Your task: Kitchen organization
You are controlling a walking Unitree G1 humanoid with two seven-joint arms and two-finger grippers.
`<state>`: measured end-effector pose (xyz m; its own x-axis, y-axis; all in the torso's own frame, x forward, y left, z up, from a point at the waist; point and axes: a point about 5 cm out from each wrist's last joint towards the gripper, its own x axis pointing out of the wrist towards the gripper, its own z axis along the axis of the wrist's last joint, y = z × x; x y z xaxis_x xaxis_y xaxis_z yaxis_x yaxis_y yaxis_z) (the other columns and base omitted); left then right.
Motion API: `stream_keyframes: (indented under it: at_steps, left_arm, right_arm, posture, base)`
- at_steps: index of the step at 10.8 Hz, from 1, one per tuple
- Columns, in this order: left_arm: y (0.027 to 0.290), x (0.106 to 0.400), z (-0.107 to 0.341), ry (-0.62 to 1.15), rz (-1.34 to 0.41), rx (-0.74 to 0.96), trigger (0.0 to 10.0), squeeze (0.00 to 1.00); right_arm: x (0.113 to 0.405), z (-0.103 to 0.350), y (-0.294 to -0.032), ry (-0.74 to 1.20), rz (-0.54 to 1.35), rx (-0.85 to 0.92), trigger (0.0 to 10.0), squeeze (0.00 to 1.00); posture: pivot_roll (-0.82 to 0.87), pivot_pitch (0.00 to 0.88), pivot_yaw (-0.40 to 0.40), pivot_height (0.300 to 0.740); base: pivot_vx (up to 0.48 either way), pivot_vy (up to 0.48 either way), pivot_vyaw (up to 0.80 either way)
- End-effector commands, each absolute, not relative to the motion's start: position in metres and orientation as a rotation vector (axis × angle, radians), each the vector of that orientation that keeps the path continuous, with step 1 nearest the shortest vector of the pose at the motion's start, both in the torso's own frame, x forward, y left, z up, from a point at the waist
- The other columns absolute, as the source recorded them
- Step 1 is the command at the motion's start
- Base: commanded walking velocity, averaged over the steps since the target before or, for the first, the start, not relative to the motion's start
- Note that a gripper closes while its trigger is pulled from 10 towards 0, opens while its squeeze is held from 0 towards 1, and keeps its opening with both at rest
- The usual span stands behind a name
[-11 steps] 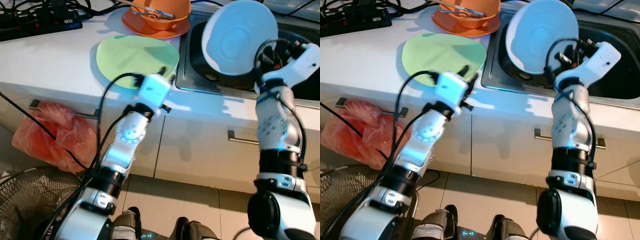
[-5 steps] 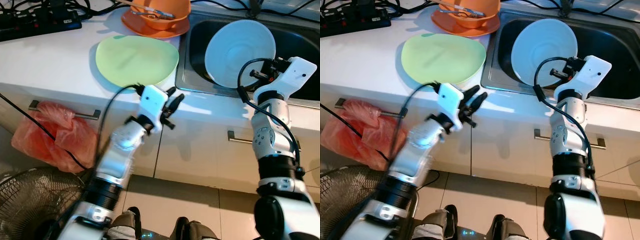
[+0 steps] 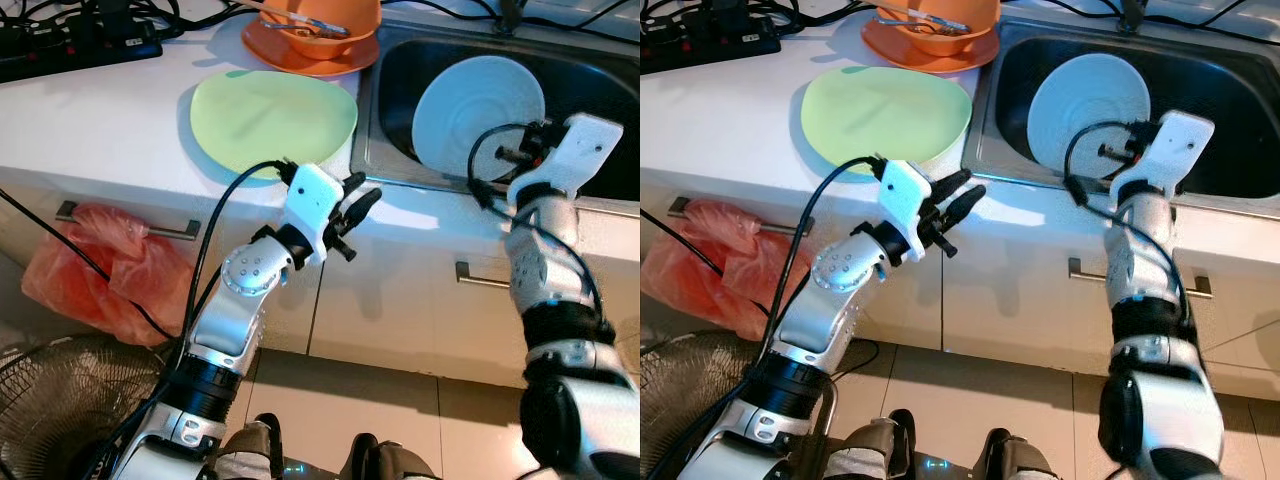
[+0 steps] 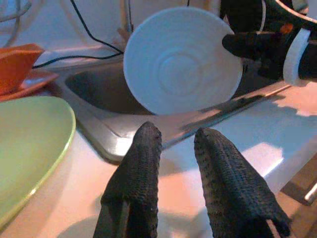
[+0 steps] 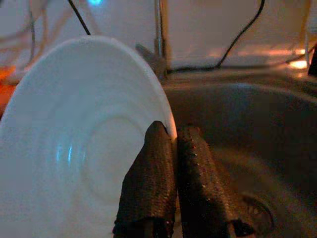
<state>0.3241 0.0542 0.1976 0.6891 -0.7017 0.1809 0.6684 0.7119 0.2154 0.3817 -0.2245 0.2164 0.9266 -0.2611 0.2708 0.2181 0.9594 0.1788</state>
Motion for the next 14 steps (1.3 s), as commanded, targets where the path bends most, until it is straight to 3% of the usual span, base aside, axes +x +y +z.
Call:
stream_keyframes:
  at_steps: [1,5,12,14]
  left_arm:
    - [0.050,0.322,0.199,-0.253,-0.798,0.136,10.0,0.00]
    - [0.049,0.322,0.200,-0.252,-0.773,0.135,10.0,0.00]
    - [0.049,0.321,0.197,-0.239,-0.779,0.155,10.0,0.00]
    - [0.048,0.321,0.197,-0.239,-0.781,0.159,10.0,0.00]
  right_arm:
    - [0.383,0.233,-0.226,-0.370,-0.244,0.132,10.0,0.00]
    - [0.387,0.235,-0.225,-0.369,-0.233,0.131,10.0,0.00]
    - [0.388,0.227,-0.227,-0.346,-0.243,0.147,10.0,0.00]
    - [0.388,0.224,-0.228,-0.334,-0.247,0.152,10.0,0.00]
  posture:
    - [0.18,0.168,-0.056,0.740]
    - [0.17,0.164,-0.054,0.740]
    - [0.17,0.168,-0.049,0.740]
    - [0.18,0.172,-0.050,0.740]
  base:
    - [0.000,0.000,0.00]
    - [0.000,0.000,0.00]
    - [0.281,0.000,0.00]
    - [0.321,0.000,-0.63]
